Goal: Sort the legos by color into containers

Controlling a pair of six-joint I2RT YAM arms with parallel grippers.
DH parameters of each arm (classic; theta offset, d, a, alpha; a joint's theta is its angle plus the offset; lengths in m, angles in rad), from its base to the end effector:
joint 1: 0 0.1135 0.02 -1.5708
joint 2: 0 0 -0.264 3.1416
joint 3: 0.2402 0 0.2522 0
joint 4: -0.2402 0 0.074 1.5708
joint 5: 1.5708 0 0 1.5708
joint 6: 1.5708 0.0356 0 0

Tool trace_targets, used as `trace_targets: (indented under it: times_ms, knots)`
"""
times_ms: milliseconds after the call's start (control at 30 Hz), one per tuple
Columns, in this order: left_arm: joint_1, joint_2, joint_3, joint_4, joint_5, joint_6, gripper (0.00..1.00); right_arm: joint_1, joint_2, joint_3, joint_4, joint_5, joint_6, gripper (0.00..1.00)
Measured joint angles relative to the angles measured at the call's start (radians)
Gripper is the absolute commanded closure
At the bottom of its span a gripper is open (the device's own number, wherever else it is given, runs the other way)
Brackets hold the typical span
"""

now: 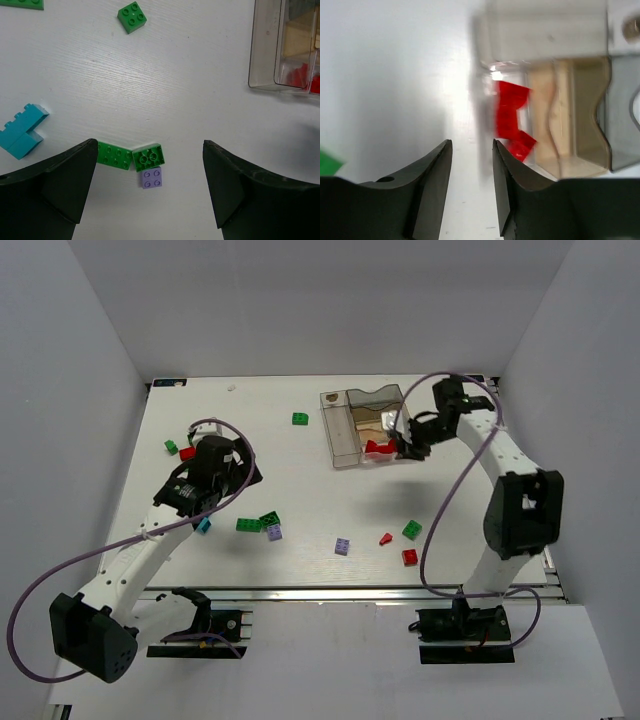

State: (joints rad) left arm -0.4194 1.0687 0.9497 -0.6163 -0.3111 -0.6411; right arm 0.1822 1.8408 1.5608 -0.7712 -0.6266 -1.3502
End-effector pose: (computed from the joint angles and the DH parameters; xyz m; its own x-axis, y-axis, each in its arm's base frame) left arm 0.2084 -0.0810 0.3030 -0.5989 -0.3564 -0.7172 -0.2219 0.9343 -0.2790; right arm 0.3832 0.0918 0.2686 0.2358 -0.7603 -0.6053 -0.9277 0.0093 -0.3731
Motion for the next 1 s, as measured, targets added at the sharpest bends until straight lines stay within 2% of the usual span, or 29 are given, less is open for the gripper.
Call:
trace_targets:
  times_ms: [67,167,267,367,567,733,1000]
  knots:
    - [0.001,0.000,-0.013,0.006,0.007,0.000,0.06,-0.016,-0.106,-0.090,-0.138,-0.068,-0.185,0.55]
    - [0.001,-0.001,-0.034,0.011,0.018,0.000,0.06,-0.036,-0.291,-0.311,-0.320,-0.095,-0.402,0.49]
    - [0.002,-0.001,-0.041,0.011,0.032,0.001,0.06,-0.029,-0.365,-0.444,-0.452,-0.091,-0.514,0.43]
    - [0.002,-0.001,-0.041,0.015,0.039,0.001,0.05,-0.021,-0.367,-0.490,-0.486,-0.092,-0.567,0.37]
    - [0.002,-0.005,-0.054,0.025,0.052,-0.004,0.05,0.013,-0.462,-0.649,-0.481,-0.087,-0.607,0.31]
    - [0.002,-0.031,-0.099,0.024,0.067,-0.025,0.05,0.058,-0.560,-0.792,-0.393,-0.071,-0.600,0.30]
    - [0.002,-0.051,-0.109,0.020,0.077,-0.037,0.05,0.099,-0.571,-0.867,-0.153,-0.021,-0.412,0.28]
